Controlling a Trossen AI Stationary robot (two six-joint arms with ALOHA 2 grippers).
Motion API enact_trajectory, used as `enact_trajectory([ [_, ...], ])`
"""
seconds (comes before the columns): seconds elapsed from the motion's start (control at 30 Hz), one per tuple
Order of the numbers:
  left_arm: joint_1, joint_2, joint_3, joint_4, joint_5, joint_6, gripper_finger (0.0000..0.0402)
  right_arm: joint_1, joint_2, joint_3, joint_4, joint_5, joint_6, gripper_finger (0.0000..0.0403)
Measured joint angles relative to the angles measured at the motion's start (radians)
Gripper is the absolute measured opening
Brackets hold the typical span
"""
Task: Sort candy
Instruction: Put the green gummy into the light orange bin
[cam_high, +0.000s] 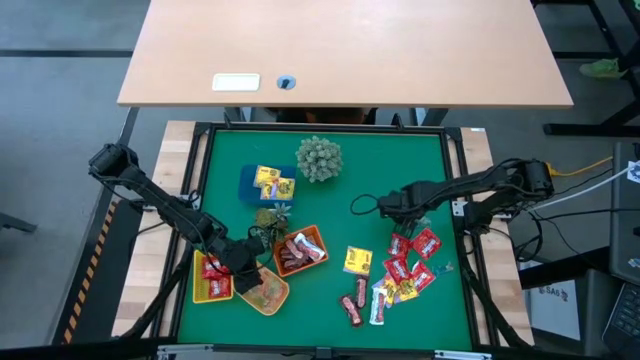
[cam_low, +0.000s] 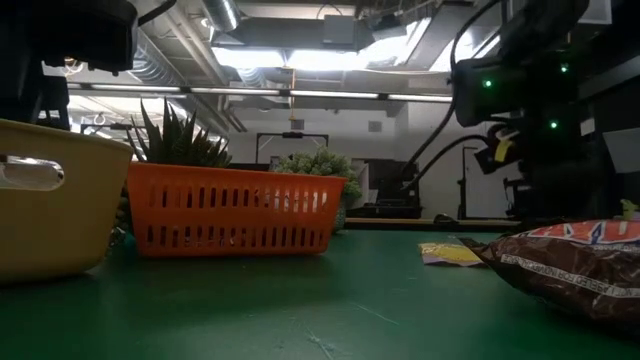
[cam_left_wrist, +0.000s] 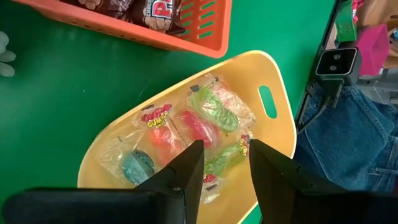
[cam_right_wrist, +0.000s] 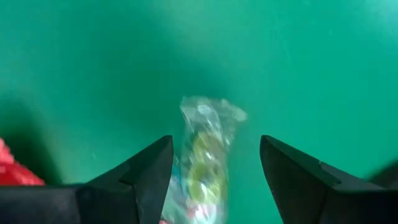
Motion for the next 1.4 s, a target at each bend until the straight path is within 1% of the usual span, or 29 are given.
enact_trajectory([
  [0.17,0.0,0.0,0.0,0.001,-0.001,0.0,0.0114,0.0,-0.001,-0.039,0.072,-0.001,-0.001,0.0241],
  [0.3,0.0,0.0,0.0,0.029,-0.049,0.0,0.0114,0.0,-0.003,-0.049,0.085,-0.005,0.0,0.0228],
  [0.4,0.0,0.0,0.0,0.06,-0.074,0.001,0.0114,0.0,-0.003,-0.05,0.09,-0.011,0.0,0.0199],
  [0.57,0.0,0.0,0.0,0.123,-0.076,0.005,0.0114,0.001,-0.001,-0.052,0.107,-0.022,-0.001,0.0132],
  [0.7,0.0,0.0,0.0,0.187,-0.076,0.088,0.0114,0.001,-0.001,-0.052,0.114,-0.028,-0.002,0.0084],
  [0.83,0.0,0.0,0.0,0.239,-0.077,0.184,0.0114,0.0,0.0,-0.046,0.113,-0.057,-0.004,0.0044],
  [0.97,0.0,0.0,0.0,0.255,-0.113,0.244,0.0114,0.0,0.003,-0.006,0.109,-0.077,-0.028,0.001],
  [1.07,0.0,0.0,0.0,0.255,-0.159,0.262,0.0114,0.0,0.003,0.043,0.11,-0.09,-0.057,0.0004],
  [1.23,0.0,0.0,0.0,0.262,-0.283,0.264,0.0114,0.0,0.002,0.145,0.154,-0.18,-0.107,0.0011],
  [1.3,0.0,0.0,0.0,0.272,-0.327,0.27,0.0114,0.0,0.002,0.174,0.219,-0.242,-0.127,0.001],
  [1.4,0.0,0.0,0.0,0.294,-0.372,0.323,0.0114,0.0,0.002,0.195,0.366,-0.346,-0.158,0.0003],
])
